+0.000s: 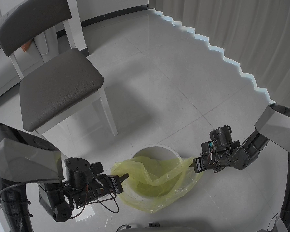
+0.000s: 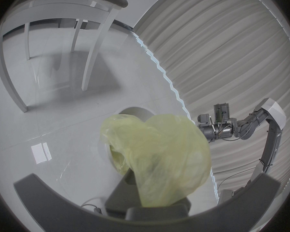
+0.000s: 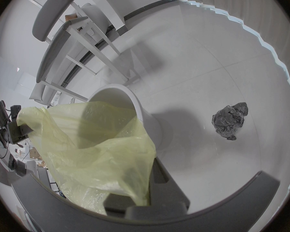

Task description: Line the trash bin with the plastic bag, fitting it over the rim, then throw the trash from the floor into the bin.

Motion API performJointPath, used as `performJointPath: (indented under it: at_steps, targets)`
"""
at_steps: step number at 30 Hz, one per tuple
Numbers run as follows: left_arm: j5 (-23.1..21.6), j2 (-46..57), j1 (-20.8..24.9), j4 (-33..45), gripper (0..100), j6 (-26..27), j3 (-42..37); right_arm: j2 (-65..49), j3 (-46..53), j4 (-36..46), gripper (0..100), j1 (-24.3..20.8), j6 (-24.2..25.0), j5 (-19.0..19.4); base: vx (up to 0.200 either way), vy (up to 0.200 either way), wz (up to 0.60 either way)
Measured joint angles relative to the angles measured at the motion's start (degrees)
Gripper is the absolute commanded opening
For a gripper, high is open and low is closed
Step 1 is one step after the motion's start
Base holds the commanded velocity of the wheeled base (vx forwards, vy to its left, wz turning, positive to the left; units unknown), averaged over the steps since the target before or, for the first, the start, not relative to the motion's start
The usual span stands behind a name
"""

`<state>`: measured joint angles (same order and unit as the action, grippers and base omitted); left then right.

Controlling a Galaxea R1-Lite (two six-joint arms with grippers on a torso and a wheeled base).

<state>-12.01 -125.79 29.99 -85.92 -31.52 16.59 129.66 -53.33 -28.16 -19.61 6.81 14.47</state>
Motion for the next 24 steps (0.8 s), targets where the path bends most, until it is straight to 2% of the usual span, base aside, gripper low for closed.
performJointPath:
  at_steps: [2, 7, 8, 17, 24]
  targets:
    - [0.1, -2.1, 0.1, -2.6, 0, 0.0, -0.1, 0.6, 0.9, -1.4, 0, 0.3, 0.0, 0.3, 0.000, 0.000, 0.00]
    - [0.2, -5.8, -0.1, -3.0, 0, 0.1, -0.2, 2.5, -0.1, -2.4, 0, 0.9, -0.2, 0.7, 0.000, 0.000, 0.00]
    - [0.3, -6.3, -0.4, -3.0, 0, 0.1, -0.2, 2.9, -0.2, -2.6, 100, 1.0, -0.3, 0.7, 0.000, 0.000, 0.00]
    - [-0.3, -5.0, -2.5, -3.1, 0, 0.2, 0.7, 1.8, 0.7, -2.5, 100, 2.0, -1.3, 0.7, 0.000, 0.000, 0.00]
    - [-0.8, -2.8, -2.5, -3.1, 0, 0.0, 0.1, -5.4, 3.7, 0.3, 100, 2.9, -6.4, 0.7, 0.000, 0.000, 0.00]
